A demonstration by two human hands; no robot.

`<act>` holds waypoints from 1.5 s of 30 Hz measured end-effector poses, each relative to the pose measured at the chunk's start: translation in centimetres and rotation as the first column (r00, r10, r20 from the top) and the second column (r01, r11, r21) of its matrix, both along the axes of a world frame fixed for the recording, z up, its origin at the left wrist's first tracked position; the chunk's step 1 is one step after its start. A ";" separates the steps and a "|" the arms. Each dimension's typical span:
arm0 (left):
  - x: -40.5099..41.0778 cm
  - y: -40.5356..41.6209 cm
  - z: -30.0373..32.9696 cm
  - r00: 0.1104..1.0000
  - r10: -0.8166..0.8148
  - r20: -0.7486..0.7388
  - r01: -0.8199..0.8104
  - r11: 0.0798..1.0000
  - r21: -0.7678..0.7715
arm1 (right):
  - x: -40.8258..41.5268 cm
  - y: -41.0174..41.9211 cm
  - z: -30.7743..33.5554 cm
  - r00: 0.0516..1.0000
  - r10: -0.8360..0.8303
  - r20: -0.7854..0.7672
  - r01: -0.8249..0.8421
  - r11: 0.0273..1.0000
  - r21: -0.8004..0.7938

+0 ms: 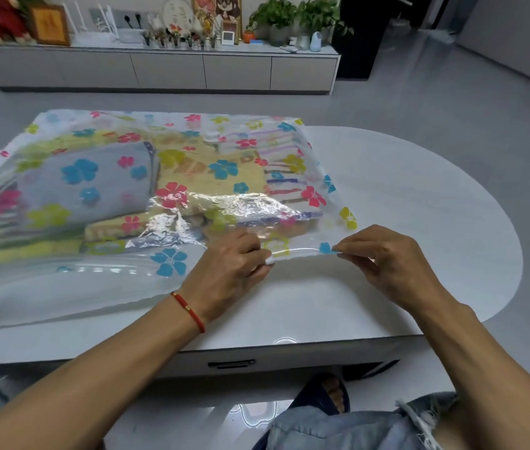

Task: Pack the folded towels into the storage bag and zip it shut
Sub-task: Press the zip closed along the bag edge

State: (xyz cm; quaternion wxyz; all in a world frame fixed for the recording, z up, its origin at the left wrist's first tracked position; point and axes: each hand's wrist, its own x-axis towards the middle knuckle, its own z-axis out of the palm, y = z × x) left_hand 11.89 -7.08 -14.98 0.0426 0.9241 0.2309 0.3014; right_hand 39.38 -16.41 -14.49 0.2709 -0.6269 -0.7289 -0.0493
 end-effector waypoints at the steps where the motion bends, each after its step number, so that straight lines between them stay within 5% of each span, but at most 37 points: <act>1: -1.2 0.1 -0.1 1.000 0.011 -0.014 -0.011 1.000 0.006 | 0.2 -0.1 -0.1 1.000 -0.011 -0.008 0.011 1.000 0.001; 7: -4.8 -0.3 0.0 0.994 0.073 -0.075 -0.067 0.994 0.081 | -1.0 -1.0 -0.3 0.982 -0.048 0.185 0.036 0.997 0.066; 13: -4.2 -1.2 0.6 0.994 0.083 -0.073 -0.073 0.989 0.127 | -10.8 1.5 -1.6 0.924 0.097 0.369 -0.150 0.982 0.118; 18: -6.0 -0.6 0.6 0.992 0.063 -0.107 -0.041 0.979 0.198 | -12.0 1.7 -2.0 0.928 0.135 0.347 -0.205 0.963 0.174; 31: -20.4 1.7 0.7 0.966 0.216 -0.143 -0.152 0.919 0.365 | -10.5 0.2 -3.0 0.972 0.009 0.236 -0.048 0.986 0.159; 36: -21.3 0.7 -0.3 0.954 0.282 -0.103 -0.231 0.908 0.350 | -17.2 0.8 -2.0 0.974 0.019 0.224 -0.066 0.977 0.204; 41: -20.5 0.0 0.0 0.946 0.317 -0.068 -0.276 0.898 0.343 | -29.4 5.0 -0.7 0.963 0.166 0.214 -0.172 0.985 0.010; 45: -21.6 -0.1 0.2 0.947 0.305 -0.106 -0.262 0.917 0.300 | -31.1 5.7 -1.3 0.975 0.152 0.160 -0.127 0.979 -0.159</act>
